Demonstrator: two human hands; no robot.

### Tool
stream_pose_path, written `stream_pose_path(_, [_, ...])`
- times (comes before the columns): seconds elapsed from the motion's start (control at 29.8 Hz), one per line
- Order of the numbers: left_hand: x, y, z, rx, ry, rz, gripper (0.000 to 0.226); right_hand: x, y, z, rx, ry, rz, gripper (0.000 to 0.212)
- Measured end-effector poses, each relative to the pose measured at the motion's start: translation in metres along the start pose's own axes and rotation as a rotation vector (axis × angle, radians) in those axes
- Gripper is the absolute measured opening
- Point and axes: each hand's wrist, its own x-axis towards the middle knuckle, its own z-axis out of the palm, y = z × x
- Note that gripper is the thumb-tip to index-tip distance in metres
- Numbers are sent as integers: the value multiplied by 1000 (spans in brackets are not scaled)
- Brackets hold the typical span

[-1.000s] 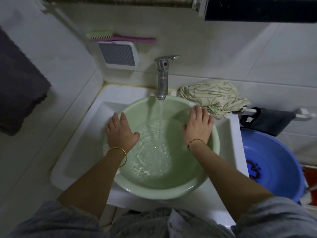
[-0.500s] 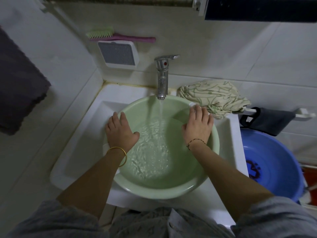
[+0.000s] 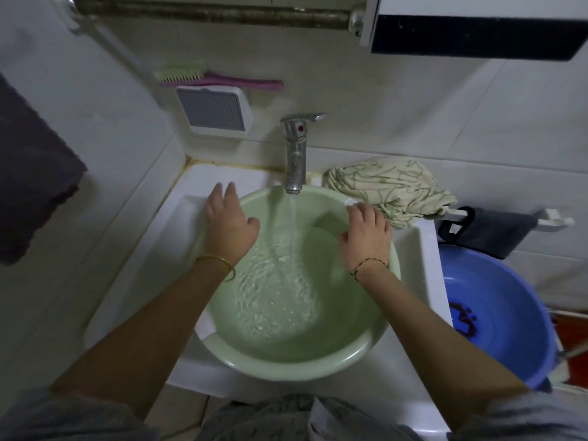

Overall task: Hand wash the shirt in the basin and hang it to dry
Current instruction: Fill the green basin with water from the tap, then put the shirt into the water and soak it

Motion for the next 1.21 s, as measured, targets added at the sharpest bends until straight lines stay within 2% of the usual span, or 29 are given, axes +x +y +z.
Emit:
stream_pose_path(0.17, [25, 55, -22, -87, 57, 311, 69, 2, 1, -7, 57, 20, -12, 44])
stream_pose_path(0.27, [31, 88, -31, -47, 98, 450, 72, 3, 2, -12, 128, 76, -16, 44])
stream_pose_path(0.47, [41, 131, -29, 131, -27, 521, 83, 19, 21, -26, 206, 159, 172, 36])
stream_pose_path(0.64, [37, 130, -18, 165, -6, 548, 83, 51, 37, -32, 99, 63, 291, 55])
stream_pose_path(0.81, [28, 122, -14, 236, -7, 640, 76, 85, 41, -30, -126, -51, 189, 82])
stream_pose_path(0.94, [32, 125, -18, 193, -10, 623, 76, 97, 39, -30, -281, -118, 159, 90])
stream_pose_path(1.01, [32, 125, -18, 164, -29, 624, 75, 99, 40, -32, -363, -122, 145, 76])
stream_pose_path(1.07, [31, 126, -19, 77, -55, 604, 74, 99, 44, -34, -386, -131, 133, 48])
stream_pose_path(1.14, [30, 126, -24, -65, -33, 548, 71, 96, 49, -34, -309, -114, 151, 39])
stream_pose_path(1.21, [27, 122, -27, -168, 68, 538, 69, 92, 53, -37, -170, -63, 210, 34])
